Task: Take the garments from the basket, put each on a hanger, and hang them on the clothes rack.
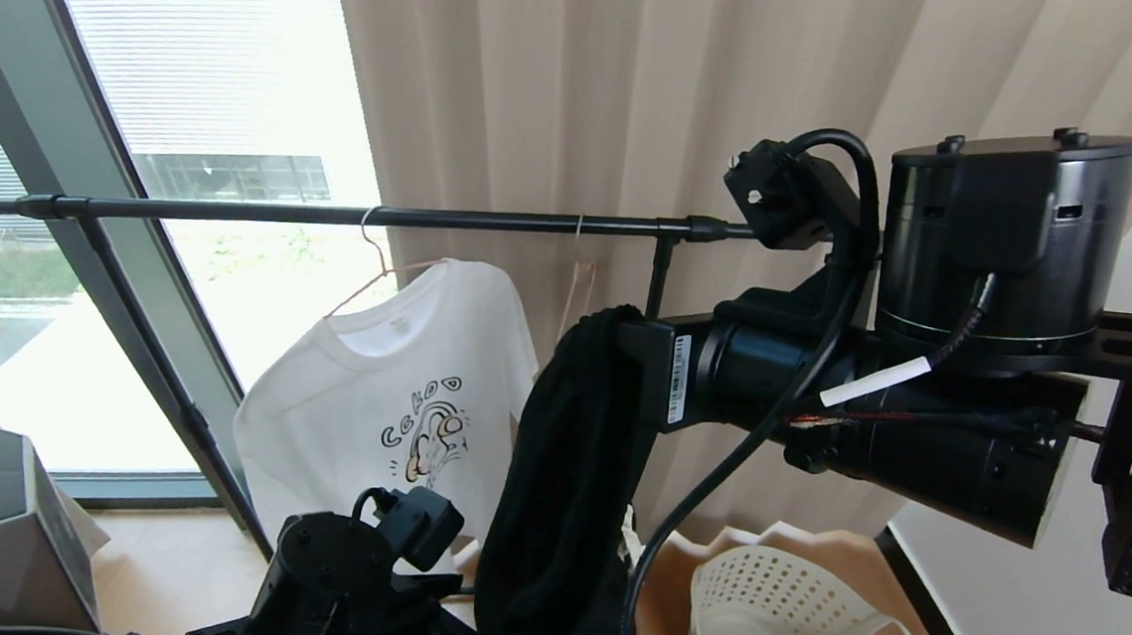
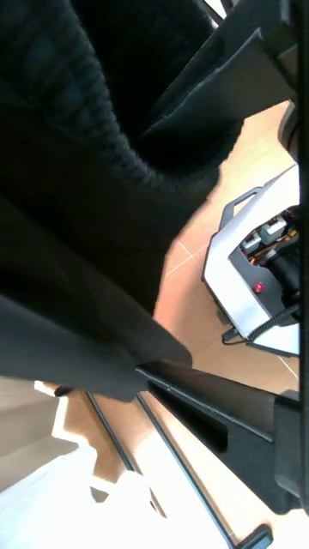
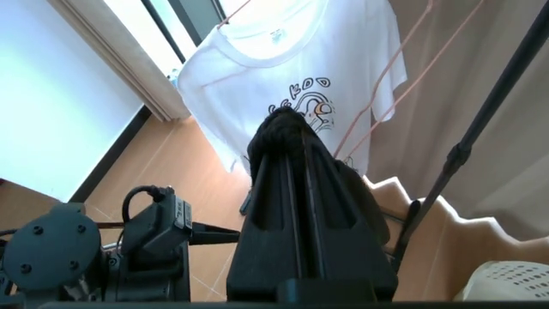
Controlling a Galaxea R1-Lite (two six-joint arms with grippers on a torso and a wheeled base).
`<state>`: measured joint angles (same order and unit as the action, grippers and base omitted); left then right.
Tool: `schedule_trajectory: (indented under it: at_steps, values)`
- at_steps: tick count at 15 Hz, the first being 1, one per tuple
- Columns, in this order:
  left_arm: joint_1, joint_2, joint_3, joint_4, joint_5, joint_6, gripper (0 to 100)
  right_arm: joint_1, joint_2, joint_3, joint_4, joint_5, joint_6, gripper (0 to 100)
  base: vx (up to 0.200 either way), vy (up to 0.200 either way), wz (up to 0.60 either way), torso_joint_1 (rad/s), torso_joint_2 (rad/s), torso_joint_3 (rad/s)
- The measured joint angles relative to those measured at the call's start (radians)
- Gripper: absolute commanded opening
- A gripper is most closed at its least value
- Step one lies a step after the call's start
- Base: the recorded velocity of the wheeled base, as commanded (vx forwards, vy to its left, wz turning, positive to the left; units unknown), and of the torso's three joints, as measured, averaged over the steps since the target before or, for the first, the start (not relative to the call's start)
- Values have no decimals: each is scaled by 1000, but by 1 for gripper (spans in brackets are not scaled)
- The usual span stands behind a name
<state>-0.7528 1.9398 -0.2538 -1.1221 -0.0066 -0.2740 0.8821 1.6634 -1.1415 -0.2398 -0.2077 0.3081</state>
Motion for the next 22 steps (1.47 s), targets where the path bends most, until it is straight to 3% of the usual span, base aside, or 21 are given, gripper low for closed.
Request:
schedule_trajectory:
  at_steps: [5,10,12,15,18,22]
  values:
    - [16,-18,2,-25,22,13,0,-72,-23,13,9,-9,-61,0,0,0,0,0,0,0]
    - [140,-142,-1,-5,23,118,0,-164,-67,118,16,-53,-312,0,0,0,0,0,0,0]
    - [177,-190,-22,46,31,151,0,-170,-80,154,64,-86,-361,0,0,0,0,0,0,0]
    - [194,-253,-140,295,86,155,0,-136,-76,168,207,-136,-392,0,0,0,0,0,0,0]
    - [194,-317,-302,589,134,152,0,-102,-44,171,217,-179,-389,0,0,0,0,0,0,0]
    - [247,-426,-343,729,138,156,0,-119,-19,220,208,-204,-383,0,0,0,0,0,0,0]
